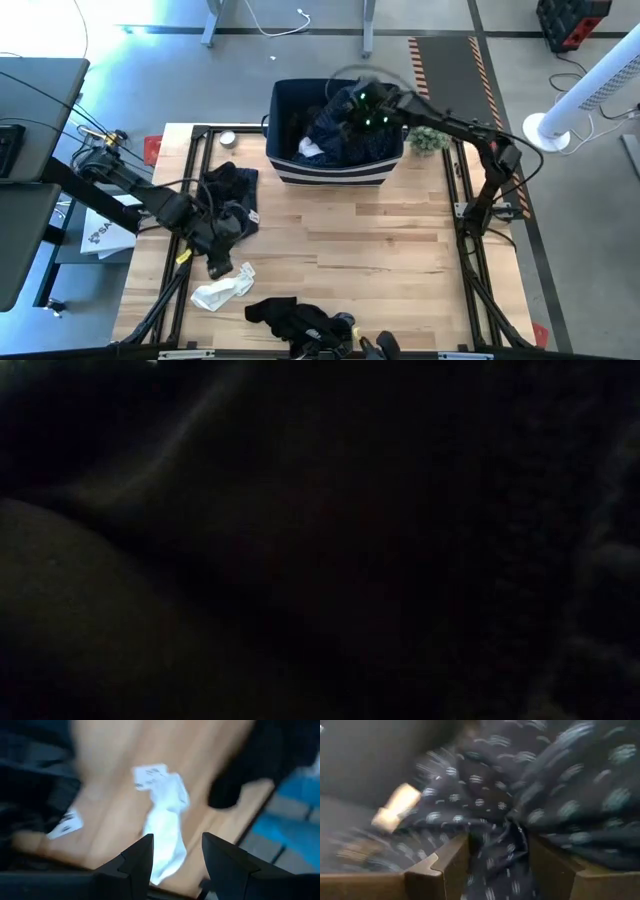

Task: Sort clothes
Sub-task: Put the blue dress into the laundry bin, then put the white sock into the laundry bin

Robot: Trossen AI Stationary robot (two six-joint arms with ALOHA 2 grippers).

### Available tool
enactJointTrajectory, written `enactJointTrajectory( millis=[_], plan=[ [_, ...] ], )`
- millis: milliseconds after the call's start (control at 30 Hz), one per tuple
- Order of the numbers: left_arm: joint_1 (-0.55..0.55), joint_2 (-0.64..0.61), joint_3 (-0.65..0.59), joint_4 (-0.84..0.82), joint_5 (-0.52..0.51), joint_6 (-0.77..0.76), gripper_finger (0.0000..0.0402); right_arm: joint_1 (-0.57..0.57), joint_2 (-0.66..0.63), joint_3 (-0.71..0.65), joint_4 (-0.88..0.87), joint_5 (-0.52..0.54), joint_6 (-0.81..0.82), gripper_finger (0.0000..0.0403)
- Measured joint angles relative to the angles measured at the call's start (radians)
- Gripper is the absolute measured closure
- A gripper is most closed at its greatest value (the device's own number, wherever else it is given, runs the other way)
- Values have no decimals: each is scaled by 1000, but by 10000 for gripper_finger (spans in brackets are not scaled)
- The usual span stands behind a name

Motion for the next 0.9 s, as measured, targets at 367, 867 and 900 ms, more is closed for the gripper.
enactJointTrajectory(
  millis=[367,867,900],
  plan=[
    [-210,48,-268,390,186,264,236,148,-73,416,-79,-3,-42,210],
    [-227,309,-414,600,211,33,363,327,-98,498,-151,21,-108,210],
    [-222,309,-414,605,223,17,381,329,-100,498,-155,21,-97,210]
  ],
)
